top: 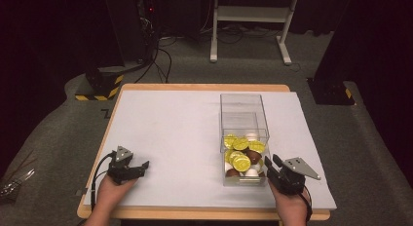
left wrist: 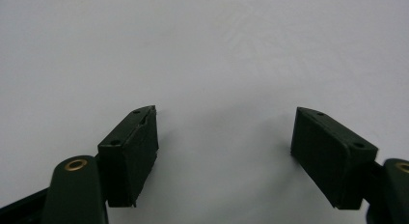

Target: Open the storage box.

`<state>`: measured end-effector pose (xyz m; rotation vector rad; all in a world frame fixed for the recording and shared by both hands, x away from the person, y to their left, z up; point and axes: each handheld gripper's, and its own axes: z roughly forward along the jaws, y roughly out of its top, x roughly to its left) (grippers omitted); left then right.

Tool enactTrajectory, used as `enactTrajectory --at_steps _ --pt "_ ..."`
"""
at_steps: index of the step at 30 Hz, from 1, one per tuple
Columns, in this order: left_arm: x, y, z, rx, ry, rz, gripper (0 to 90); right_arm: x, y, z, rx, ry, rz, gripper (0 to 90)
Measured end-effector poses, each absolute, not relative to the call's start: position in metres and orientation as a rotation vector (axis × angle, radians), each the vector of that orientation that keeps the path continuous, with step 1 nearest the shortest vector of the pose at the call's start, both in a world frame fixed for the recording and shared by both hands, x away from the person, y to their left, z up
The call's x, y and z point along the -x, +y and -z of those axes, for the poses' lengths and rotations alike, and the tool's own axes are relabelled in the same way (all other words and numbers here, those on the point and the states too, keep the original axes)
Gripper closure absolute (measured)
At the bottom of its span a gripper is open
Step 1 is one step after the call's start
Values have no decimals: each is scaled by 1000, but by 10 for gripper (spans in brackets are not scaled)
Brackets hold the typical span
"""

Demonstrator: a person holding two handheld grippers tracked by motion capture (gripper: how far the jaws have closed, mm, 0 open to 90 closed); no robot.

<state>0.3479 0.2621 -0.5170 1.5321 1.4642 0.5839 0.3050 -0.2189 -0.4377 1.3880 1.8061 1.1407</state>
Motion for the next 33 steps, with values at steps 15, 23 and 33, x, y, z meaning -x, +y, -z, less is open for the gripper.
enactTrajectory --at_steps 15,23,33 --pt "-348 265 516 -1472 1497 -577 313 -318 -253 432 -1363 1809 -1160 668" --pt "-347 267 515 -1476 1502 -599 373 -330 -270 446 -1397 1855 -1171 665" --pt "-342 263 513 -1501 1454 -589 437 -340 -276 471 -1422 1867 -1101 680"
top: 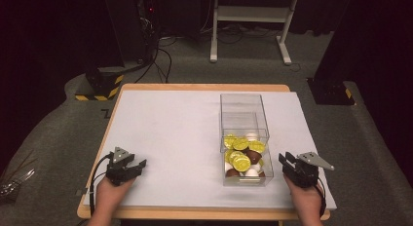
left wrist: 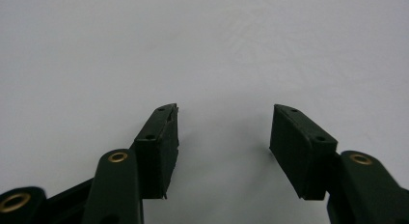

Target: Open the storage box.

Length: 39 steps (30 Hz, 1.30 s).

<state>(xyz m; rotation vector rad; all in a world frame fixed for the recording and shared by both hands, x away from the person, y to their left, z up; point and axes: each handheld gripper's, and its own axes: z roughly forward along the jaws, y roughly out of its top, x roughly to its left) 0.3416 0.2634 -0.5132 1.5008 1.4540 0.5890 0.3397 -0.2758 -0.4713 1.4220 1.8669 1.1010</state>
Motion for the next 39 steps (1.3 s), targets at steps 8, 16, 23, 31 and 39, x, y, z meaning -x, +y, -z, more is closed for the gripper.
enactTrajectory --at_steps 8,16,23,31,39 --pt "-337 255 506 -1503 1401 -576 431 -343 -279 483 -1422 1877 -1110 645" --pt "-336 234 495 -1500 1354 -551 459 -343 -283 489 -1434 1909 -1098 650" --pt "-337 218 480 -1485 1301 -521 456 -343 -285 489 -1435 1910 -1097 613" --pt "-334 207 466 -1465 1267 -487 451 -342 -288 490 -1455 1913 -1086 596" --pt "-335 195 451 -1449 1229 -461 429 -343 -286 493 -1450 1942 -1062 584"
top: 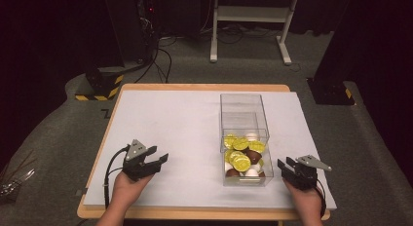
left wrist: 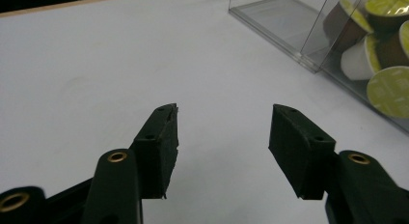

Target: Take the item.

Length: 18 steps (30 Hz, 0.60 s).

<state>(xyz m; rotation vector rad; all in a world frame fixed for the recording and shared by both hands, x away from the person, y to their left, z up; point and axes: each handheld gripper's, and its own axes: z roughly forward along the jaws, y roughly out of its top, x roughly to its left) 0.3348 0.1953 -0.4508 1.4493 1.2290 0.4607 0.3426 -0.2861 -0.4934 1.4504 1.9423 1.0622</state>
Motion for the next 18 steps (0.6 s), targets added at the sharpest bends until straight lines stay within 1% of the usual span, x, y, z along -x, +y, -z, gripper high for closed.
enactTrajectory --at_steps 4,5,6,7,11,14,18 --pt "-337 188 443 -1446 1214 -456 426 -342 -286 495 -1459 1947 -1056 562" --pt "-338 186 442 -1447 1211 -459 426 -343 -286 495 -1466 1947 -1056 562" --pt "-339 183 441 -1438 1220 -473 431 -343 -286 495 -1469 1940 -1055 581" --pt "-340 181 441 -1462 1216 -500 438 -343 -287 495 -1468 1927 -1060 591" --pt "-341 172 436 -1481 1198 -502 430 -344 -287 495 -1471 1922 -1052 579" --pt "-341 166 430 -1475 1180 -491 412 -343 -287 495 -1465 1929 -1048 576" --pt "-338 154 424 -1463 1133 -441 396 -342 -285 495 -1444 1945 -1040 561"
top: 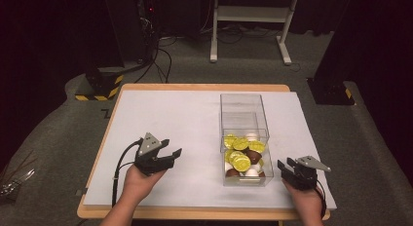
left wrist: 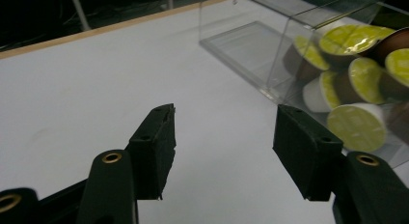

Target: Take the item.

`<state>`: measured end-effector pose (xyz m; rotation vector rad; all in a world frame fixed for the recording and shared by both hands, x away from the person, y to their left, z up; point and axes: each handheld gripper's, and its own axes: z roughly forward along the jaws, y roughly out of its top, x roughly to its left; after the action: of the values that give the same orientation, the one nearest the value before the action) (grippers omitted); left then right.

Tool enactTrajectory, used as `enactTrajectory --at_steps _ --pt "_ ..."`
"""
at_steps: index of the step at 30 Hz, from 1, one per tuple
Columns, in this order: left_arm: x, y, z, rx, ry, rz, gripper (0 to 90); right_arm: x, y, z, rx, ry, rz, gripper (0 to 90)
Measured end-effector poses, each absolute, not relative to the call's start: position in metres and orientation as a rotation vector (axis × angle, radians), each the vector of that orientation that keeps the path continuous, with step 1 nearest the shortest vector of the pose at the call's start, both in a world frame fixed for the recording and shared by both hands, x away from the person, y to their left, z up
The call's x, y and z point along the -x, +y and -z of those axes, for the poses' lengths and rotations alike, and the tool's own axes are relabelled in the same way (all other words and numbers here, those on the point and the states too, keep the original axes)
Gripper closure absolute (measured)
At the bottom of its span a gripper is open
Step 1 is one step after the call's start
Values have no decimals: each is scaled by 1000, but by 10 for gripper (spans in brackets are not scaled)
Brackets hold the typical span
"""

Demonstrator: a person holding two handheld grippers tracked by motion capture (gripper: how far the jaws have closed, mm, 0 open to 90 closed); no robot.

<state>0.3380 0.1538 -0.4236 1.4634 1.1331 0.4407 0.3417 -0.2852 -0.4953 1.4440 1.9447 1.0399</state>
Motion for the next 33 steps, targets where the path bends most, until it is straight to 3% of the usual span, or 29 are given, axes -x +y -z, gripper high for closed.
enactTrajectory --at_steps 33 --pt "-337 73 411 -1513 993 -306 332 -343 -284 498 -1443 1993 -1034 529"
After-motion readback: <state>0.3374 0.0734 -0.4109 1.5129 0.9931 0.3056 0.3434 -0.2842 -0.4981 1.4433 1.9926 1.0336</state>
